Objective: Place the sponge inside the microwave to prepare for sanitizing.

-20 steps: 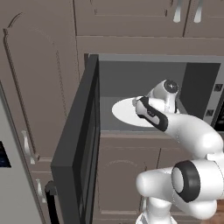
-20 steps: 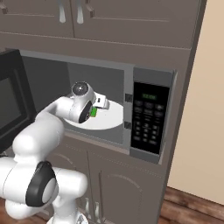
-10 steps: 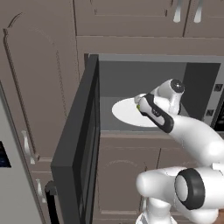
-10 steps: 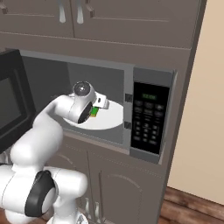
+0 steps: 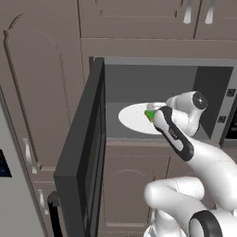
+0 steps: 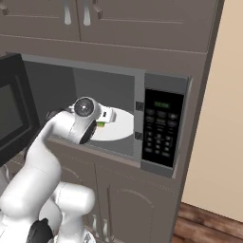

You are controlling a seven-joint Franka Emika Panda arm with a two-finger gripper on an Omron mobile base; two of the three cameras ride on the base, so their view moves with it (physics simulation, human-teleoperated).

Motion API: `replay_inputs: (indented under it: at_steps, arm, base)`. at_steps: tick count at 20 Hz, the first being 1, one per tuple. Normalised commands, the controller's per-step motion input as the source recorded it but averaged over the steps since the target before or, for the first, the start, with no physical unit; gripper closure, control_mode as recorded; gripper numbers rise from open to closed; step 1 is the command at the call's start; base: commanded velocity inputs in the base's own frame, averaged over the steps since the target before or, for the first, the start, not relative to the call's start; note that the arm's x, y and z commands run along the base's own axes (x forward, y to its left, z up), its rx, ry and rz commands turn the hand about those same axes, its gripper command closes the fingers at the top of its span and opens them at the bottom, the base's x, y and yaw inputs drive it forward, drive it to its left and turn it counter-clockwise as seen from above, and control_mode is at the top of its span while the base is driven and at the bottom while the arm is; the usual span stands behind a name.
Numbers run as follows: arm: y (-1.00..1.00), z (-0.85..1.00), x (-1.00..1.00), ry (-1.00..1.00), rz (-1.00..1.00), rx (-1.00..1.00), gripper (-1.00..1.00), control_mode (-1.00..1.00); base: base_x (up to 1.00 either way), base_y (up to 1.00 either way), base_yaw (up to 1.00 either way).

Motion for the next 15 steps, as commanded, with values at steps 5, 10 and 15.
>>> replay_inputs:
  at_steps: [5, 10, 15]
  arm:
    - [0.0, 0.32, -0.45, -0.02, -0.02, 0.0, -1.0, -1.0]
    - [0.0, 0.21, -0.53, 0.0, -0.04, 0.0, -1.0, -1.0]
    - [0.0, 0.15, -0.58, 0.06, -0.06, 0.0, -1.0, -1.0]
  base:
    - [0.0, 0.0, 0.0]
    - [0.0, 0.0, 0.0]
    - [0.0, 0.0, 0.0]
